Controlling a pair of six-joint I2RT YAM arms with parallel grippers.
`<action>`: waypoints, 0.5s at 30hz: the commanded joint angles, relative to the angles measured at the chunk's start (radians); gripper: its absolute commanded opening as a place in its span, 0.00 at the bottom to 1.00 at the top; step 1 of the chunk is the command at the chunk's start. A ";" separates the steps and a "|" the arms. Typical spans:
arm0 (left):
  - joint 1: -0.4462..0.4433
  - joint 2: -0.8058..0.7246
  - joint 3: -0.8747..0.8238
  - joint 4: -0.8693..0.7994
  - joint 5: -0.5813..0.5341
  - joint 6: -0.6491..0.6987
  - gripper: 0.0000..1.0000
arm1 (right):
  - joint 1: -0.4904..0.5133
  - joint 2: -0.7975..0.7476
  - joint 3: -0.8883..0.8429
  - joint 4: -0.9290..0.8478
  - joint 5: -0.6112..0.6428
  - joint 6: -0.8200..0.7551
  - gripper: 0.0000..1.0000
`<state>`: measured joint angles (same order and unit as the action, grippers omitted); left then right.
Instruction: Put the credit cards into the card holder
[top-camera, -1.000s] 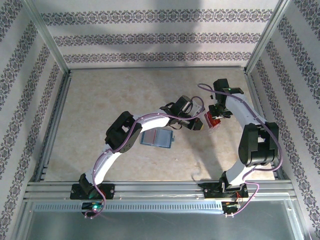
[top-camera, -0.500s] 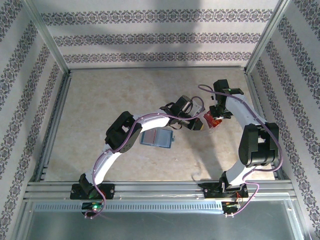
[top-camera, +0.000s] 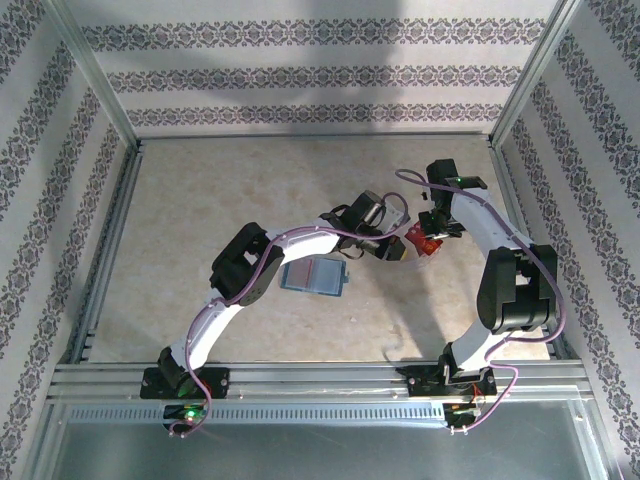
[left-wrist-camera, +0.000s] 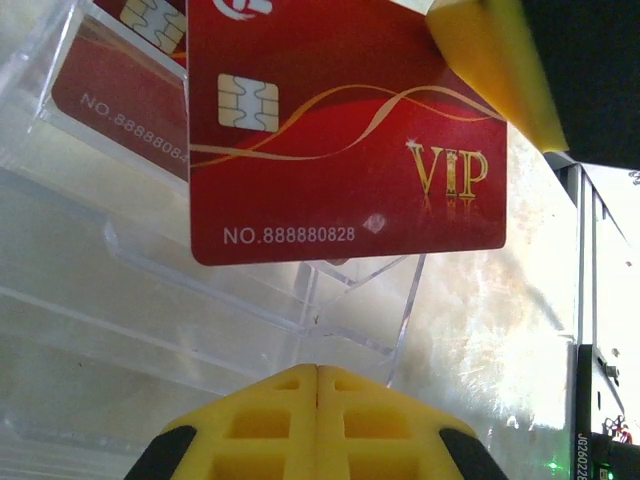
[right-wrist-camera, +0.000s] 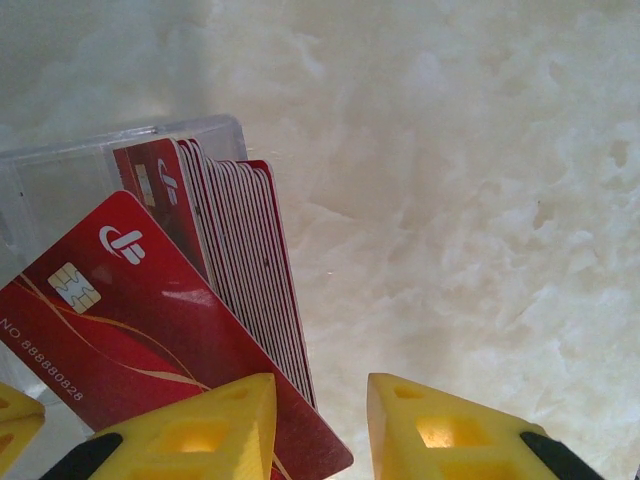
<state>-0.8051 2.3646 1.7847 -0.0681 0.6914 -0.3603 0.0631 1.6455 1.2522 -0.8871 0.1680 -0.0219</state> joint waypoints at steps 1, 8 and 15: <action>-0.005 -0.054 0.016 -0.092 -0.014 -0.002 0.06 | -0.002 0.005 -0.007 -0.019 0.005 0.008 0.30; 0.015 -0.130 0.010 -0.083 0.025 -0.031 0.14 | -0.006 0.009 -0.005 -0.017 0.000 0.010 0.30; 0.056 -0.088 0.041 0.026 0.129 -0.129 0.38 | -0.010 0.011 -0.005 -0.018 -0.007 0.011 0.29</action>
<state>-0.7750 2.2654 1.7954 -0.0944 0.7609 -0.4282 0.0608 1.6455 1.2522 -0.8871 0.1673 -0.0219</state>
